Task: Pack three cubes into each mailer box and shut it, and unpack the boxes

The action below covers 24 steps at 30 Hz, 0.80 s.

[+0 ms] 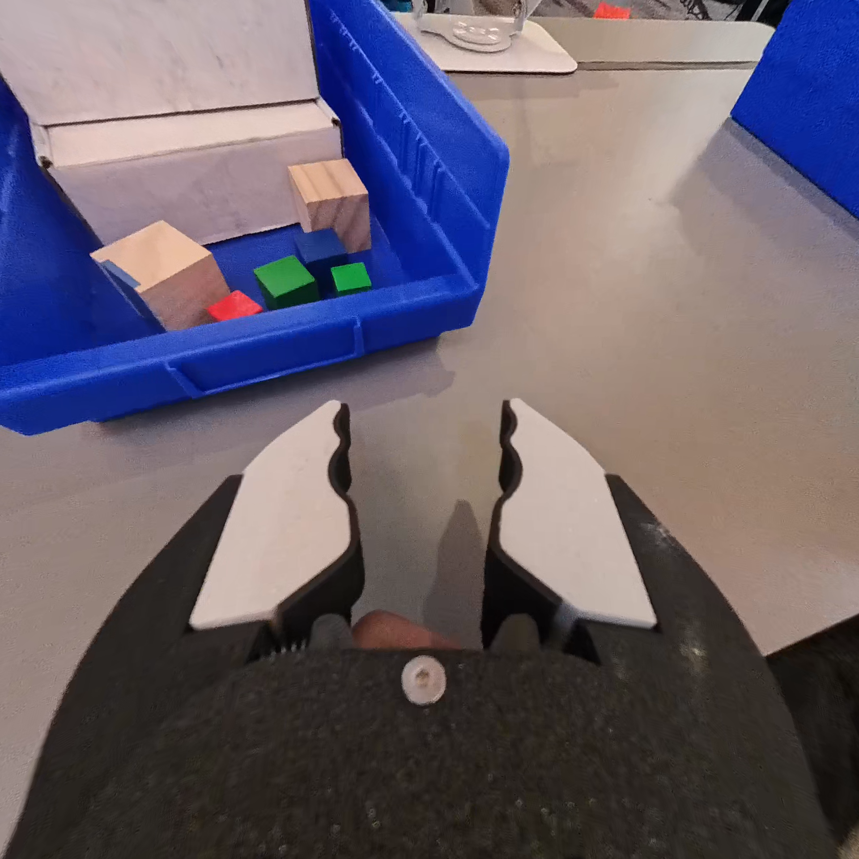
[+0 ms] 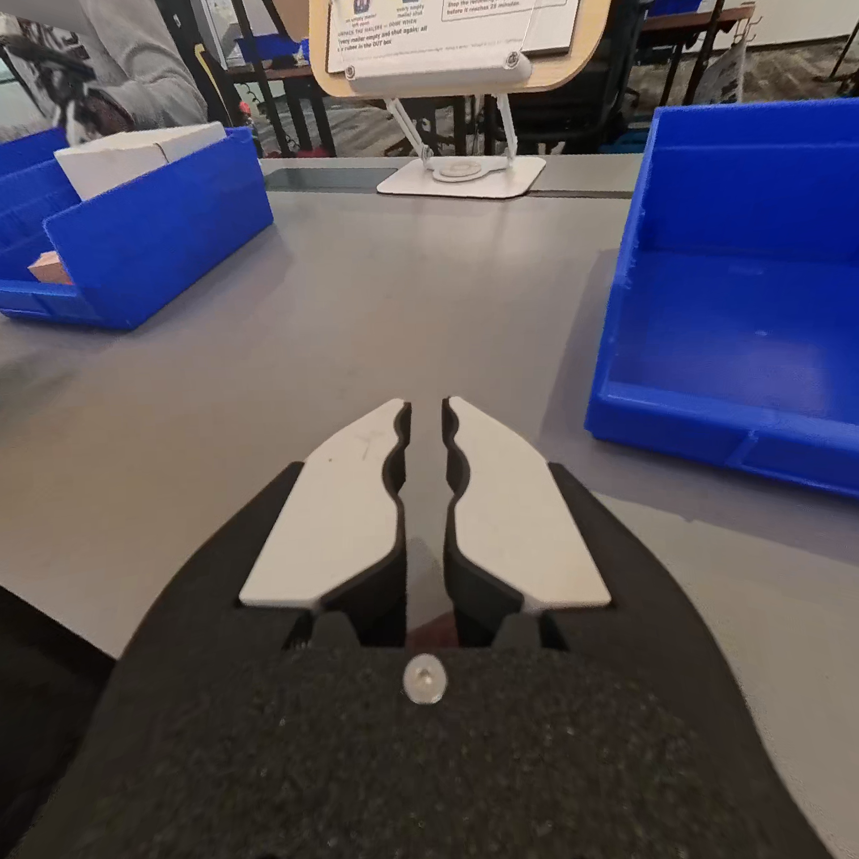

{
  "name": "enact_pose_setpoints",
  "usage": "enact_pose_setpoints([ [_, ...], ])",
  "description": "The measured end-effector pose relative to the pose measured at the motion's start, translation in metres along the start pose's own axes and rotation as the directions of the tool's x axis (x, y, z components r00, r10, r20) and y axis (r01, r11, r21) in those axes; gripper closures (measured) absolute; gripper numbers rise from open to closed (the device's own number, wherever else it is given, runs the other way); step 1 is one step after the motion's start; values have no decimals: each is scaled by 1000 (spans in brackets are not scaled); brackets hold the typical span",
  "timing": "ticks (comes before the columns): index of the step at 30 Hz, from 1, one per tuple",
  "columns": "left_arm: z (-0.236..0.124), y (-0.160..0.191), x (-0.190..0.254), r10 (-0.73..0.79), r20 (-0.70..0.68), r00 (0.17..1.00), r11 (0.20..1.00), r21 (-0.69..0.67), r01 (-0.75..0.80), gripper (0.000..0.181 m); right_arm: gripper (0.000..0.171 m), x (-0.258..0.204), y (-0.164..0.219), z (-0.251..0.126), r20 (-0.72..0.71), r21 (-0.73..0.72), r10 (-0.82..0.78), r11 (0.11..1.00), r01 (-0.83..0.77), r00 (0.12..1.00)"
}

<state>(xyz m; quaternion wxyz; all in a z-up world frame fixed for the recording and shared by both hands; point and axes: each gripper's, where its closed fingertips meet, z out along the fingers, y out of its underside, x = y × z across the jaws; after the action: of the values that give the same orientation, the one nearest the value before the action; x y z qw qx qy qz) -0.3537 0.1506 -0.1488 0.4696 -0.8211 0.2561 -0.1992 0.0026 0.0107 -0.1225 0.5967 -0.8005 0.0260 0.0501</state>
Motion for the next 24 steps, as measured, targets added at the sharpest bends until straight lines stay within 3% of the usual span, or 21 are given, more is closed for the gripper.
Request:
enact_pose_setpoints([
  [6, -22, -26, 21, 29, -120, 992, 987, 160, -9, 112, 159, -11, 6, 2, 43, -38, 11, 999, -10, 999],
  [12, -57, -89, 67, 23, -509, 860, 934, 317, 163, 86, 159, -21, 11, 0, 67, -57, -9, 998, 13, 998],
  [14, -56, -109, 63, -19, -570, 821, 939, 272, 211, 85, 159, -24, 14, -1, 83, -74, -16, 997, 23, 996],
  [16, -36, -115, 45, -91, -568, 818, 972, 129, 198, 85, 159, -26, 19, -3, 98, -102, -29, 994, 39, 995],
  [18, -9, -120, 7, -56, -487, 872, 997, 11, 70, 87, 159, -26, 22, -5, 108, -117, -40, 992, 52, 993],
  [21, 30, -150, -60, 223, -341, 913, 972, 5, -235, 83, 159, -24, 24, -6, 128, -135, -28, 990, 45, 991],
  [24, 80, -164, -124, 524, -276, 806, 794, -184, -579, 74, 159, -22, 30, -4, 136, -162, -2, 986, 24, 991],
])
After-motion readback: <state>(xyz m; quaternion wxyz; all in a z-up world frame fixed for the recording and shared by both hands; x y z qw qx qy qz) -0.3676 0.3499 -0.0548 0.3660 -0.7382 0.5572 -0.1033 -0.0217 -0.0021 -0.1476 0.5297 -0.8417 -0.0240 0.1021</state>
